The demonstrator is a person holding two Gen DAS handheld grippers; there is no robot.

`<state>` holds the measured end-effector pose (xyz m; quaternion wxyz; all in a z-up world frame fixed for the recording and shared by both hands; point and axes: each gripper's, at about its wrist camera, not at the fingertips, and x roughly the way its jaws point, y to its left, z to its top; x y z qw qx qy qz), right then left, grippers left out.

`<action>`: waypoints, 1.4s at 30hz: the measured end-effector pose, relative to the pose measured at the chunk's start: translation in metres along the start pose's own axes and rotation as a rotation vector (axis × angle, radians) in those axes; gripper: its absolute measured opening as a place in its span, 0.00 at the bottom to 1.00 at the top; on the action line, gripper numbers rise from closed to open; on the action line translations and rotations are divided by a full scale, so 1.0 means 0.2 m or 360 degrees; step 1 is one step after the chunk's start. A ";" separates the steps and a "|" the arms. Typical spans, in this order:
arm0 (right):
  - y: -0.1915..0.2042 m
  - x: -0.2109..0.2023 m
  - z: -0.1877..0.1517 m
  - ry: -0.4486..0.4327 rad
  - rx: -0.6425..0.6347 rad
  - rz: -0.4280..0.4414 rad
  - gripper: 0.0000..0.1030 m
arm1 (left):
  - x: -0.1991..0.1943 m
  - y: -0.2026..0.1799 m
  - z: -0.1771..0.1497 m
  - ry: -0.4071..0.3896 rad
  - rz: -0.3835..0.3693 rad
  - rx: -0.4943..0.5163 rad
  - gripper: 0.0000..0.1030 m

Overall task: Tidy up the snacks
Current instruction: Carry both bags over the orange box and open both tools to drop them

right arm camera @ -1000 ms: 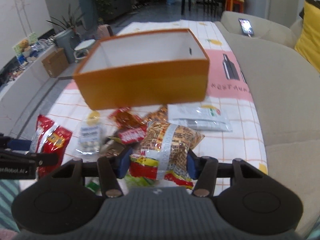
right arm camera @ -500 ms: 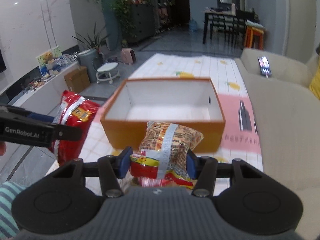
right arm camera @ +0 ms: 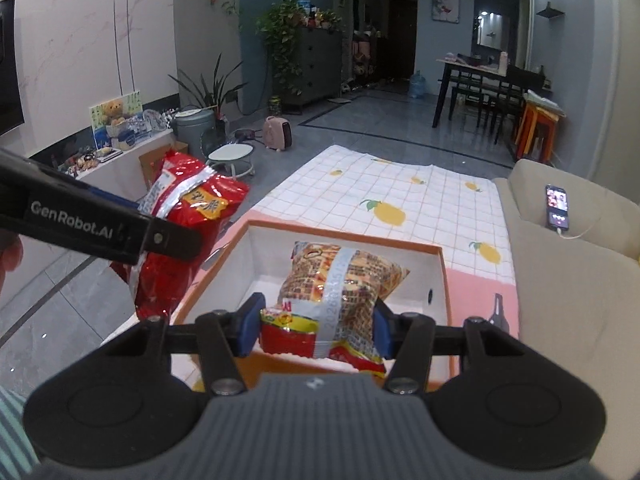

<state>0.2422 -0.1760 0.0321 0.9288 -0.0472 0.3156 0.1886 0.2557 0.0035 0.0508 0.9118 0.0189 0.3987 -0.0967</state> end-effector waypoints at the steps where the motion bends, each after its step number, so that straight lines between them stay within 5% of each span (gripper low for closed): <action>1: -0.02 0.05 0.02 0.0017 0.0002 0.0006 0.51 | 0.04 0.00 0.01 0.0020 0.0008 0.0013 0.75; 12: -0.12 0.60 -0.03 0.0324 -0.0102 0.0064 0.51 | 0.52 0.01 0.00 0.0320 0.0021 0.0124 0.75; 21: -0.17 0.92 -0.11 0.0612 -0.0003 0.0245 0.51 | 0.74 -0.01 -0.04 0.0463 0.0045 0.0218 0.75; 34: -0.13 1.08 -0.16 0.0820 0.0090 0.0300 0.52 | 0.90 -0.02 -0.09 0.0601 0.0109 0.0256 0.75; 42: -0.13 1.06 -0.12 0.0828 0.0100 0.0258 0.61 | 0.85 -0.02 -0.06 0.0564 0.0125 0.0246 0.81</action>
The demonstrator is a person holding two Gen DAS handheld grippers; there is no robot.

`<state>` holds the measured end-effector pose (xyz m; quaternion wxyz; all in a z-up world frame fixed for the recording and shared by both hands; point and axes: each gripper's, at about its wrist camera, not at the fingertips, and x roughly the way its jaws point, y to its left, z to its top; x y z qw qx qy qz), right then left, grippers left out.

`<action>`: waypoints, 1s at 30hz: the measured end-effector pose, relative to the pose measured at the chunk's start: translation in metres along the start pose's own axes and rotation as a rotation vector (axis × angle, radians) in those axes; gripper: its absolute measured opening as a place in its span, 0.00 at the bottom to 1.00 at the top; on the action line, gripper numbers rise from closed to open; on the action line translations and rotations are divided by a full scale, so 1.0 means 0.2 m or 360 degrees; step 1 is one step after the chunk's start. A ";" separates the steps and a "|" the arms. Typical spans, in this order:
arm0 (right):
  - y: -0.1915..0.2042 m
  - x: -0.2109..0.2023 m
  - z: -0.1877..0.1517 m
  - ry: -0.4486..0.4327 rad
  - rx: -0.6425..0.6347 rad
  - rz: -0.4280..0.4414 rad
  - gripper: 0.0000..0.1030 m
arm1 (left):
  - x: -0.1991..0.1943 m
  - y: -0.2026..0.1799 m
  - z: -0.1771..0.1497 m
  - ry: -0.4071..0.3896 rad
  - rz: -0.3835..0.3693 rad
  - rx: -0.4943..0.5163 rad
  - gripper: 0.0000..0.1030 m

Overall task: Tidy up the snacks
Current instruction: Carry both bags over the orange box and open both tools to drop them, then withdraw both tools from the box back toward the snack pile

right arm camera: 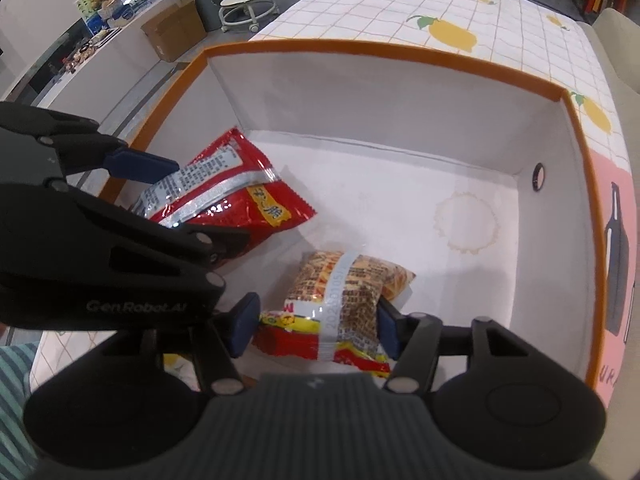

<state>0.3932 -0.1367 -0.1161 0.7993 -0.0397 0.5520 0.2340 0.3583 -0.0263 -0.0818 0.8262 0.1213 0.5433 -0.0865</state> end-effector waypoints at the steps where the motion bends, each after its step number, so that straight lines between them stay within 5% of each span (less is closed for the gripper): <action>1: 0.00 -0.01 0.00 -0.0003 0.0006 -0.0005 0.64 | -0.02 0.00 0.00 -0.0012 0.0000 -0.0012 0.82; 10: 0.05 -0.27 -0.01 -0.0154 0.0019 -0.0076 0.80 | -0.33 0.06 -0.05 -0.0260 -0.0010 -0.0164 0.82; 16: 0.13 -0.50 -0.07 -0.0320 0.0027 -0.0129 0.81 | -0.57 0.11 -0.13 -0.0434 -0.0014 -0.0309 0.82; 30: 0.26 -0.99 -0.57 -0.0864 0.0329 -0.0324 0.88 | -0.94 0.03 -0.56 -0.0753 0.0010 -0.0422 0.82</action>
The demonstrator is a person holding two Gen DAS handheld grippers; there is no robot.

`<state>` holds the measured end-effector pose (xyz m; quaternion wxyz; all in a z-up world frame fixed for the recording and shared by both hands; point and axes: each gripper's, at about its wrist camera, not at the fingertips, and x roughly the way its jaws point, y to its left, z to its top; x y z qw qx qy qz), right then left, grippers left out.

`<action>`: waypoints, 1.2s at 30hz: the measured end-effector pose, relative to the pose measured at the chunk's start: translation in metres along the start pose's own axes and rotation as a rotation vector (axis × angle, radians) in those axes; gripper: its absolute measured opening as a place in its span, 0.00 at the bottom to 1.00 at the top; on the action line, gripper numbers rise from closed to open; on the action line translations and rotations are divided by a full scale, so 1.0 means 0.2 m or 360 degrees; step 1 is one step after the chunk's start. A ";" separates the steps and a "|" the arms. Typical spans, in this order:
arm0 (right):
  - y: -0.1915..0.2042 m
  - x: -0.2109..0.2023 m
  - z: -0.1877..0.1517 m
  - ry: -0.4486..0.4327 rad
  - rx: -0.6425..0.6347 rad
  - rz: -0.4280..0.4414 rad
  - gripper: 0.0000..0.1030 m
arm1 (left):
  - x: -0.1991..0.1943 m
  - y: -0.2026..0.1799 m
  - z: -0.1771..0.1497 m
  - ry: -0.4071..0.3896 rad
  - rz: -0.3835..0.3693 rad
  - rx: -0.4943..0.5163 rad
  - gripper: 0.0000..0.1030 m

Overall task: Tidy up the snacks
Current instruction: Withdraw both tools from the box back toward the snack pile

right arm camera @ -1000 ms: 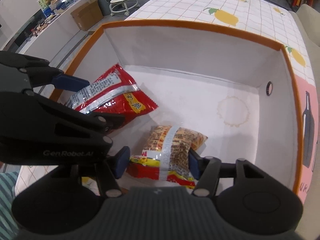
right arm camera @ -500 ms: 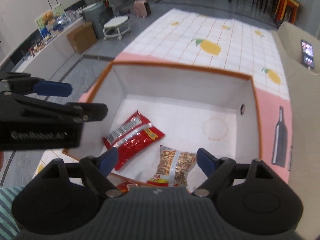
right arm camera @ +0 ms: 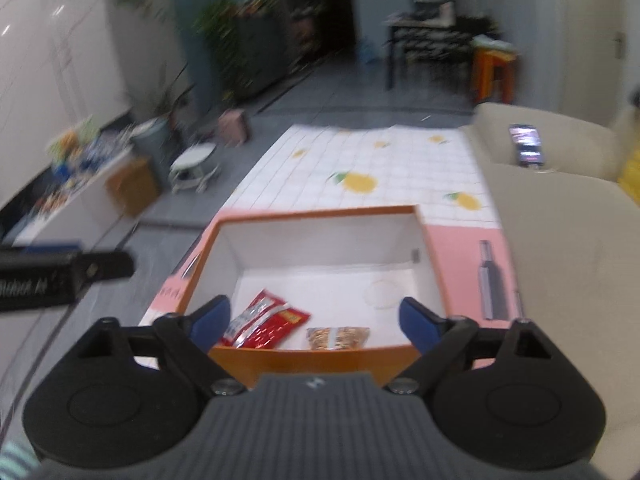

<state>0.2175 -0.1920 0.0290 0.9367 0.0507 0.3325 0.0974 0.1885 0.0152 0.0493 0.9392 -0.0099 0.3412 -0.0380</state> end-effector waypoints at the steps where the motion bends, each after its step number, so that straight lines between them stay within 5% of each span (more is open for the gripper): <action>1: -0.01 -0.04 -0.03 -0.0026 0.0024 -0.0004 0.88 | -0.01 -0.01 -0.03 0.0004 0.0002 0.0002 0.82; 10: -0.07 -0.30 -0.36 -0.0085 0.0197 -0.0149 0.88 | -0.12 -0.04 -0.32 0.0142 -0.0040 0.0015 0.82; 23: -0.04 -0.36 -0.83 0.0160 0.0066 -0.0235 0.88 | -0.13 -0.11 -0.69 0.0392 -0.0081 0.0083 0.81; 36: 0.00 -0.22 -0.97 0.0352 -0.0042 -0.0232 0.73 | 0.00 -0.09 -0.85 0.0601 -0.0138 0.0073 0.75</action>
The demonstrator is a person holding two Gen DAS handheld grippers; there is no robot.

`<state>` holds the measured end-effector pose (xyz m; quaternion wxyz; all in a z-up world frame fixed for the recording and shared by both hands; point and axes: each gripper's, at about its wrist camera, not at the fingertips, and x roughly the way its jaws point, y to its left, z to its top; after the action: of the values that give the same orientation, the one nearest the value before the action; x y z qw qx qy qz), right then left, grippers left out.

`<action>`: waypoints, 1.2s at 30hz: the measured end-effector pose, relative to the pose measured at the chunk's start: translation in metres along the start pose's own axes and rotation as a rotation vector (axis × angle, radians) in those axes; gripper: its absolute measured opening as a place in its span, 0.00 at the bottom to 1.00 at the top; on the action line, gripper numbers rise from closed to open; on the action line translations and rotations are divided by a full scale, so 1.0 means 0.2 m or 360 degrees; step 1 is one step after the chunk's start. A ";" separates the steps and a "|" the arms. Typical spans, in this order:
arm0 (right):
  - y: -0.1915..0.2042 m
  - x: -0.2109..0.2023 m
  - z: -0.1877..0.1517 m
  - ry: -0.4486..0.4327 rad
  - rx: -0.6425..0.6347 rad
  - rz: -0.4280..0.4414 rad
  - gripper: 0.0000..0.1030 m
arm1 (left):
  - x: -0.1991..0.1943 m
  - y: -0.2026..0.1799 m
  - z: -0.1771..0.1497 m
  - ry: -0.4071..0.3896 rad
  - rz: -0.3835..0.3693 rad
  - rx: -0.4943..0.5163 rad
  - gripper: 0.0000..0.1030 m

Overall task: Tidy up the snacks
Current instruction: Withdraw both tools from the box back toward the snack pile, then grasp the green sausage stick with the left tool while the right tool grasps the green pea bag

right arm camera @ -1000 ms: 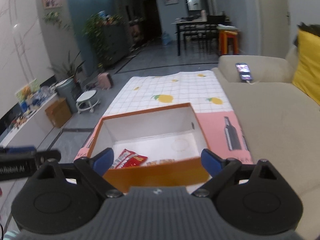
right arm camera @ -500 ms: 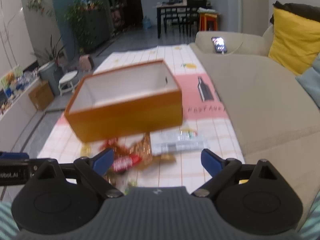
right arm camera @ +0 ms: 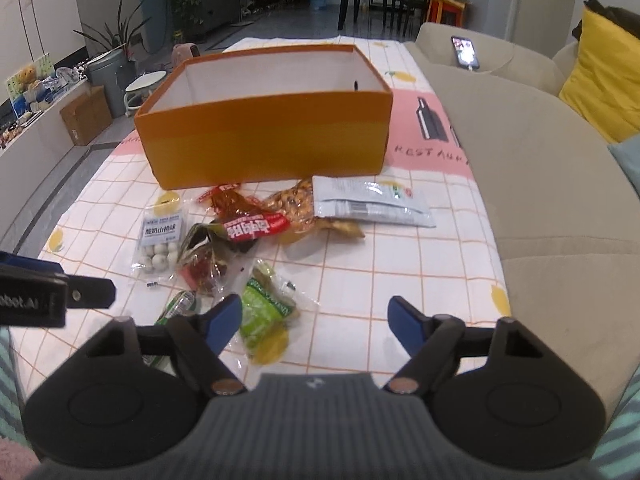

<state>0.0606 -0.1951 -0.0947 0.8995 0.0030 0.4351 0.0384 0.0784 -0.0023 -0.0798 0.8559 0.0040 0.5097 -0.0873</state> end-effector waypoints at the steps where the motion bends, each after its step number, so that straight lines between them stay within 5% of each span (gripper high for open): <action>1: 0.00 0.01 0.00 0.0011 0.0007 0.0012 0.72 | 0.02 0.00 0.00 0.0014 -0.0020 0.0004 0.71; 7: 0.03 0.11 -0.01 0.0080 -0.0038 0.0088 0.66 | 0.17 0.02 0.01 0.0138 -0.0108 -0.0044 0.58; 17: 0.11 0.20 -0.02 0.0074 -0.0222 0.0153 0.62 | 0.31 0.04 0.02 0.0296 -0.0137 -0.0050 0.53; 27: 0.14 0.34 -0.04 0.0136 -0.0282 0.0216 0.55 | 0.37 0.07 0.01 0.0355 -0.0149 -0.0057 0.49; 36: 0.12 0.43 -0.05 0.0227 -0.0221 0.0287 0.36 | 0.41 0.04 0.02 0.0357 -0.0145 0.0001 0.49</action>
<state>0.1036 -0.1645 -0.1665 0.8572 -0.0230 0.4923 0.1494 0.1209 -0.0067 -0.1512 0.7886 -0.0092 0.6019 -0.1252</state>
